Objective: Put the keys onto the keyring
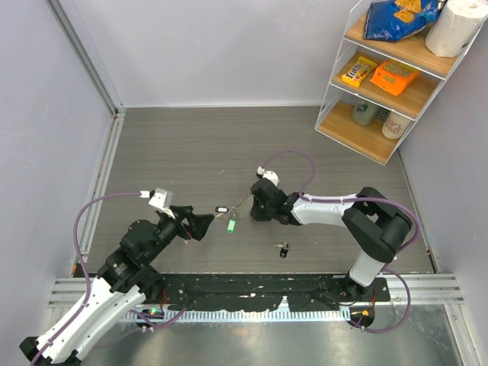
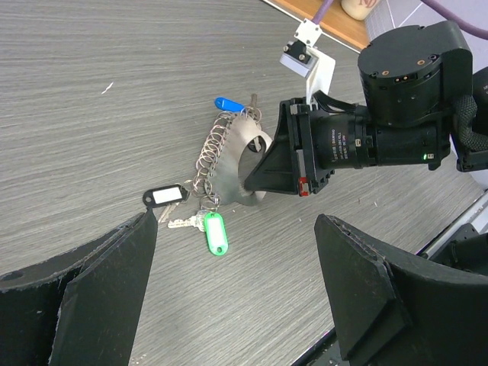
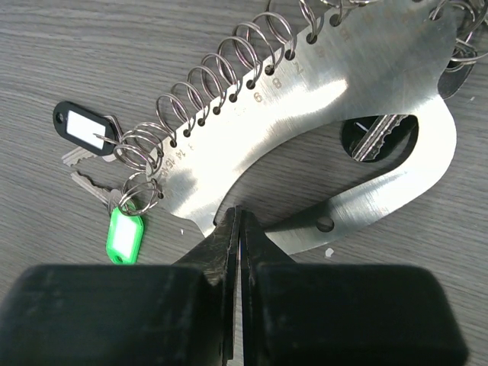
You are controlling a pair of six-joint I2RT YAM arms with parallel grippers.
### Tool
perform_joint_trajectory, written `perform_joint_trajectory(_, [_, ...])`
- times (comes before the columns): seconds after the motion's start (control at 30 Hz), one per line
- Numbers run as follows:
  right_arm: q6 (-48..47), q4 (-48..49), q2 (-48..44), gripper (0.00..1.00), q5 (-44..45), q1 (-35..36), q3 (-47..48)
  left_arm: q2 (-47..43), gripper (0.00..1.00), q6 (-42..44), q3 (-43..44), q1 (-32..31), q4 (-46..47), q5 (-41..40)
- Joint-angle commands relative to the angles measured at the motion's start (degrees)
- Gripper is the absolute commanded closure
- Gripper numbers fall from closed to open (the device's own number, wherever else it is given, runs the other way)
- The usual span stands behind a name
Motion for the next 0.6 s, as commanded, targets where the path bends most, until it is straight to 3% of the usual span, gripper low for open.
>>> perform_joint_trajectory(0.0, [1.2,2.0,-0.1,0.95,2.1,0.0,-2.0,0.2,0.09,0.1,0.8,0.3,1.2,-0.3])
perform_joint_trajectory(0.27, [2.7,-0.9,-2.9,0.95,3.8,-1.8,-8.6,-0.9,0.09,0.1,0.8,0.3,0.4,-0.6])
perform_joint_trajectory(0.57, [2.1,-9.8,-17.1,0.95,8.7,-6.3,-13.8,0.0,0.09,-0.4,0.1,0.3,2.3,0.3])
